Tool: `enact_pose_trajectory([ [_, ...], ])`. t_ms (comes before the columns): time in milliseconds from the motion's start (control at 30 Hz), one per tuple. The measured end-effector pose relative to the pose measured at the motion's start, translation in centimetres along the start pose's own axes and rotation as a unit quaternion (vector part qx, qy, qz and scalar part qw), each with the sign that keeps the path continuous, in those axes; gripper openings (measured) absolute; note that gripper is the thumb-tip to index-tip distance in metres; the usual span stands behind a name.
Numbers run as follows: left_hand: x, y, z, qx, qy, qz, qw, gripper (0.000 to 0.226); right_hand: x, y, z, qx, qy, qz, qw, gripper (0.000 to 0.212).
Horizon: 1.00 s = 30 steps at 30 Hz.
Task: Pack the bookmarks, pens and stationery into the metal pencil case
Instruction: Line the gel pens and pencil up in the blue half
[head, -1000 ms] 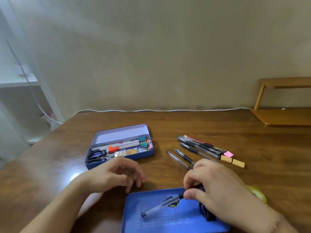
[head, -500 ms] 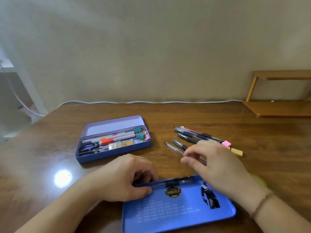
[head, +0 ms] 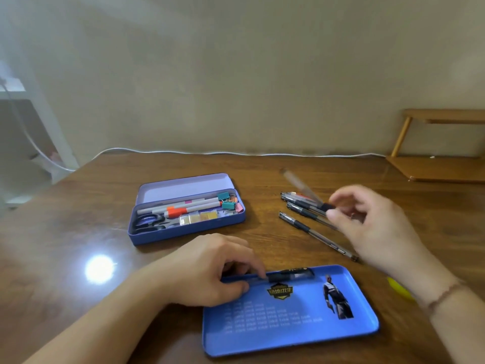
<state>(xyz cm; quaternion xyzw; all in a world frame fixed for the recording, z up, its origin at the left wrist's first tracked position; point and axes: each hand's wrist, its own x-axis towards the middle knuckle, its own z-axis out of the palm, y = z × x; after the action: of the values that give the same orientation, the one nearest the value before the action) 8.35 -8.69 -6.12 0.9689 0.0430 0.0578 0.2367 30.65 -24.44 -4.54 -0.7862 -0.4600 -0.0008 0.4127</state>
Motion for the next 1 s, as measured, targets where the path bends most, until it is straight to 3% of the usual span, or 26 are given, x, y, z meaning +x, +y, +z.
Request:
enact_pose_trajectory([
  [100,0.1,0.1,0.0,0.007,0.002,0.003,1.0,0.026,-1.0,-1.2,-0.1,0.207,-0.025,0.032,0.978,0.029],
  [200,0.1,0.4,0.1,0.0,0.073,0.01,0.997,0.032,-2.5,-3.1,0.4,0.283,-0.077,-0.006,0.956,0.026],
  [267,0.1,0.9,0.3,-0.045,0.141,0.021,0.989,0.035,-3.8,-4.1,1.3,0.243,-0.087,-0.069,0.964,0.023],
  [333,0.2,1.7,0.6,-0.079,0.183,0.05,0.979,0.03,-4.7,-4.9,2.2,0.119,-0.056,-0.152,0.98,0.026],
  [500,0.2,2.2,0.8,-0.096,0.211,0.066,0.971,0.022,-5.0,-5.0,2.2,0.028,-0.033,-0.233,0.971,0.031],
  [600,0.0,1.7,0.3,-0.061,0.202,0.061,0.976,0.019,-3.8,-3.9,0.0,-0.043,-0.025,-0.18,0.982,0.039],
  [667,-0.1,1.7,0.0,-0.045,0.187,0.056,0.98,0.013,-3.3,-3.0,-1.2,-0.094,-0.018,-0.146,0.985,0.029],
  [767,-0.2,1.1,-0.2,-0.04,0.137,0.03,0.989,0.022,-2.4,-1.8,-2.1,-0.068,-0.031,-0.106,0.992,0.006],
  [900,-0.3,0.0,-0.1,0.017,0.078,-0.004,0.997,0.031,-1.1,0.5,-3.4,-0.026,0.025,-0.076,0.996,0.013],
  [1000,-0.1,0.0,0.2,0.024,0.049,0.008,0.998,0.024,-0.8,0.8,-3.5,0.005,0.03,-0.092,0.995,0.013],
])
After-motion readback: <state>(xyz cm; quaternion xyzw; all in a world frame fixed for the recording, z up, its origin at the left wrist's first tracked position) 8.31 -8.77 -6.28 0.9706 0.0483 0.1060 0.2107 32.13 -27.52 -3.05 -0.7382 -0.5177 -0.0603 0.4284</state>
